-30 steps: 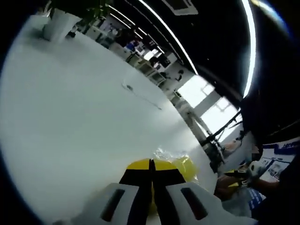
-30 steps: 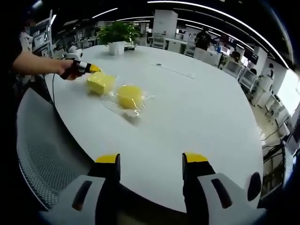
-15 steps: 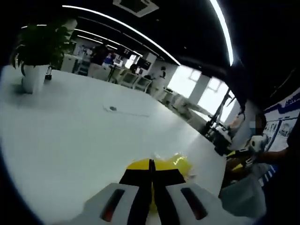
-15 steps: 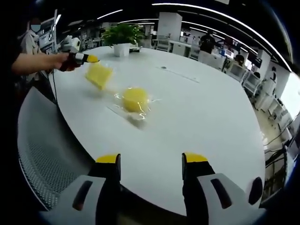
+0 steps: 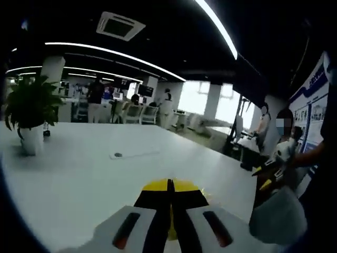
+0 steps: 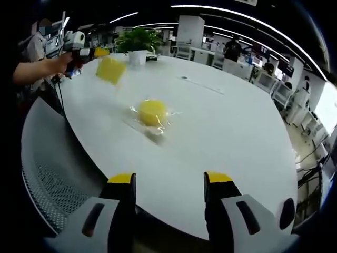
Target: Compare the silicone blocks by pressing each to a similar depth, holding the contact briefly, and releasing to observe deformation and rebound differences across the visible hardness samples.
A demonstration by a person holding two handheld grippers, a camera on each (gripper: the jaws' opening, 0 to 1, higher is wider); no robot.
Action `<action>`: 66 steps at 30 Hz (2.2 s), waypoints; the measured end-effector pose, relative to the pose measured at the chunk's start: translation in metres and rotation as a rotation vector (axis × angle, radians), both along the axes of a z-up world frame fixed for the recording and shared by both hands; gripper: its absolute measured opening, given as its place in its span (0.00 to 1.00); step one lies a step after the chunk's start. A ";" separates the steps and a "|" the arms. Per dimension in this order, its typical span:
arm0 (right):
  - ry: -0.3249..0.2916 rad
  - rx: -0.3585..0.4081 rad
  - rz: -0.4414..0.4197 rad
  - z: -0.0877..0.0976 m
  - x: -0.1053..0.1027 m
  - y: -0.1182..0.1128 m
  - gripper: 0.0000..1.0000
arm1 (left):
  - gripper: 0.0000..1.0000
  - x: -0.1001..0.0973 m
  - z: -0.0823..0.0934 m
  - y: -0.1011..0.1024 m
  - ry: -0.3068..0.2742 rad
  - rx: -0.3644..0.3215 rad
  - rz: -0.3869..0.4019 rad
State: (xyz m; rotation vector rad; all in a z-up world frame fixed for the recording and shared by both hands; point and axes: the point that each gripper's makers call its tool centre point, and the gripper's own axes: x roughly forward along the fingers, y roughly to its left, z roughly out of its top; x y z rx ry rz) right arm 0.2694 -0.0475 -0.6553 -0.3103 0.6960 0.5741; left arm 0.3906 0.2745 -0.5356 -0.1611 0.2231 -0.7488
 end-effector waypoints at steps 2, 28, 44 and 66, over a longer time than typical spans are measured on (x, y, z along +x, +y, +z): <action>-0.002 0.004 0.002 0.001 0.000 0.001 0.47 | 0.00 -0.001 0.004 -0.003 -0.010 0.005 -0.013; -0.035 0.019 0.058 0.018 0.015 0.007 0.45 | 0.00 -0.013 0.104 -0.056 -0.230 0.025 -0.193; -0.044 0.034 0.138 0.035 0.022 0.023 0.45 | 0.00 -0.020 0.132 -0.085 -0.292 0.030 -0.320; -0.069 0.179 0.417 0.096 0.047 0.072 0.46 | 0.00 -0.032 0.122 -0.110 -0.280 0.053 -0.429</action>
